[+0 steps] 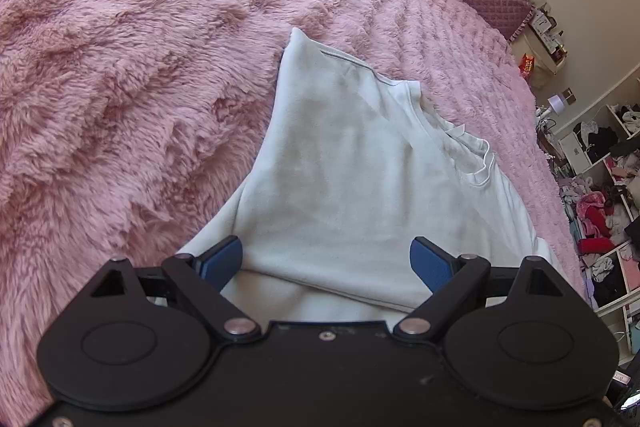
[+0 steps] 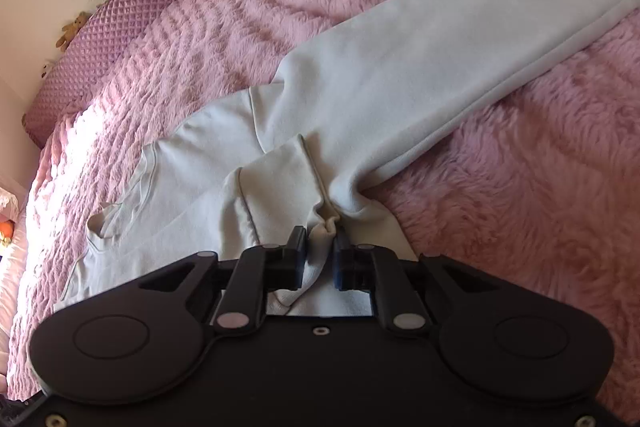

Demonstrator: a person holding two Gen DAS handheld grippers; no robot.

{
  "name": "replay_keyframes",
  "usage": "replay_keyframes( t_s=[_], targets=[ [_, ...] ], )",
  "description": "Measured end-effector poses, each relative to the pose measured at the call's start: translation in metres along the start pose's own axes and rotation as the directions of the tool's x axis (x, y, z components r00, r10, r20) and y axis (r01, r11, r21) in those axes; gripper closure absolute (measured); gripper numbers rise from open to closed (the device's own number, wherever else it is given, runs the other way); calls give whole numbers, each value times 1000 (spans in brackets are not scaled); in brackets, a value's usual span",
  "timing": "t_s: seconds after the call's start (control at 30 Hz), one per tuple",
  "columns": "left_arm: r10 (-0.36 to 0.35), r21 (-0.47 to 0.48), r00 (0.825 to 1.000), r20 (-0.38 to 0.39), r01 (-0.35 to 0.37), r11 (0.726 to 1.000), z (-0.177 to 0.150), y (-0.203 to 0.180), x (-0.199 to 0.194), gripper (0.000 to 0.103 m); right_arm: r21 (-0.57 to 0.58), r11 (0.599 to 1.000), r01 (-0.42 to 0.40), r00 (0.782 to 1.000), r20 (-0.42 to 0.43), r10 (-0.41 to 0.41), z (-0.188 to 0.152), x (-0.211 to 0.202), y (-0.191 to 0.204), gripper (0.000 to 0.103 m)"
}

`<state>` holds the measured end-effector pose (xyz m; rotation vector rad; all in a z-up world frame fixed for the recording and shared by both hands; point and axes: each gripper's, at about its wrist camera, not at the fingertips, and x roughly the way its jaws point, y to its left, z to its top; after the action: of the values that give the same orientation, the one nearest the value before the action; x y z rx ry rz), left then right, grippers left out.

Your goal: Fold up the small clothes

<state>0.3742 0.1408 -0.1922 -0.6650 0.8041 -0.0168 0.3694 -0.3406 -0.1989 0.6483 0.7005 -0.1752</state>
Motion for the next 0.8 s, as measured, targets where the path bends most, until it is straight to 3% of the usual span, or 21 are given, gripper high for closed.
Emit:
replay_keyframes(
  t_s=[0.07, 0.1, 0.17, 0.23, 0.33, 0.4, 0.47, 0.57, 0.63, 0.7, 0.8],
  targets=[
    [-37, 14, 999, 32, 36, 999, 1, -8, -8, 10, -15, 1000, 21, 996, 90, -20, 0, -20, 6, 75],
    [-49, 28, 998, 42, 47, 998, 2, -13, -11, 7, -45, 999, -21, 991, 129, 27, -1, -29, 10, 75],
    [-60, 53, 997, 38, 58, 997, 2, -23, -8, 6, -101, 988, -114, 982, 136, 127, -2, -35, 20, 71],
    [-37, 61, 999, 12, 36, 997, 0, -28, 3, 6, -145, 971, -191, 975, 85, 205, -5, -29, 29, 66],
    [13, 65, 1000, -21, -11, 998, -5, -28, 20, 6, -107, 982, -153, 988, -22, 152, -8, -2, 29, 66],
    [27, 76, 999, -31, -24, 997, -7, -27, 25, 6, -94, 990, -102, 994, -44, 99, -9, 4, 18, 70],
    [22, 103, 999, -34, -19, 994, -7, -31, 24, 6, -53, 989, -141, 990, -22, 140, -3, -9, 2, 70],
    [-3, 138, 999, -41, 9, 990, -6, -39, 16, 6, 51, 982, -182, 980, 95, 176, 19, -44, -42, 55],
    [-13, 145, 999, -41, 19, 989, -7, -42, 11, 6, 171, 968, -185, 973, 167, 157, 42, -61, -85, 55],
    [-21, 133, 999, -49, 28, 991, -9, -43, 8, 6, 260, 961, -93, 972, 231, 32, 67, -74, -131, 55],
    [5, 132, 1000, -31, -1, 991, -17, -45, 2, 6, 371, 928, -18, 957, 275, -91, 90, -81, -186, 55]
  ],
)
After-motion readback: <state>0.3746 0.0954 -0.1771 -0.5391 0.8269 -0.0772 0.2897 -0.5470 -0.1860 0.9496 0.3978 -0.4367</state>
